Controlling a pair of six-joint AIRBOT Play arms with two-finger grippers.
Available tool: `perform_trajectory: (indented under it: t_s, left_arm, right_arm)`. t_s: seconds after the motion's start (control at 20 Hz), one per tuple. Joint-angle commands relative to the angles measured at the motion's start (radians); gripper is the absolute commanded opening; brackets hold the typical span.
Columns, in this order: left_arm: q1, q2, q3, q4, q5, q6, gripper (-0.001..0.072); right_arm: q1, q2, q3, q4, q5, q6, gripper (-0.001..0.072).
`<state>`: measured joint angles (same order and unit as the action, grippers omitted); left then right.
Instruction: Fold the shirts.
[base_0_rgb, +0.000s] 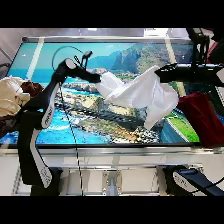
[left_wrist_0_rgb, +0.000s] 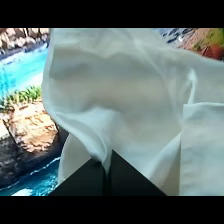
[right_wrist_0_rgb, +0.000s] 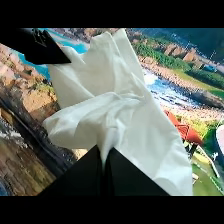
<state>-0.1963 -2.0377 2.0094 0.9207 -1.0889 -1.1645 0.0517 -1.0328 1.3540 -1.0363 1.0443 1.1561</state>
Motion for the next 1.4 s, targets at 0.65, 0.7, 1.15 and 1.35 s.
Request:
perform_trajectory:
  t_s: [0.65,0.7,1.15,1.35]
  left_arm:
    - [0.134,1.064,0.063,0.270,-0.243,-0.070,0.0008]
    - [0.133,1.065,0.060,0.286,-0.249,-0.071,0.0008]
    - [0.134,0.784,-0.619,0.537,0.049,-0.253,0.0009]
    - [0.133,0.490,-0.672,0.481,0.299,-0.358,0.0010]
  right_arm:
    - [-0.343,0.493,0.276,-0.111,-0.067,0.000,0.0025]
    - [-0.343,0.471,0.273,-0.100,-0.047,0.000,0.0025]
    - [-0.264,-0.093,-0.094,0.288,-0.036,-0.119,0.0027]
    - [-0.147,-0.361,-0.146,0.290,-0.288,-0.143,0.0028]
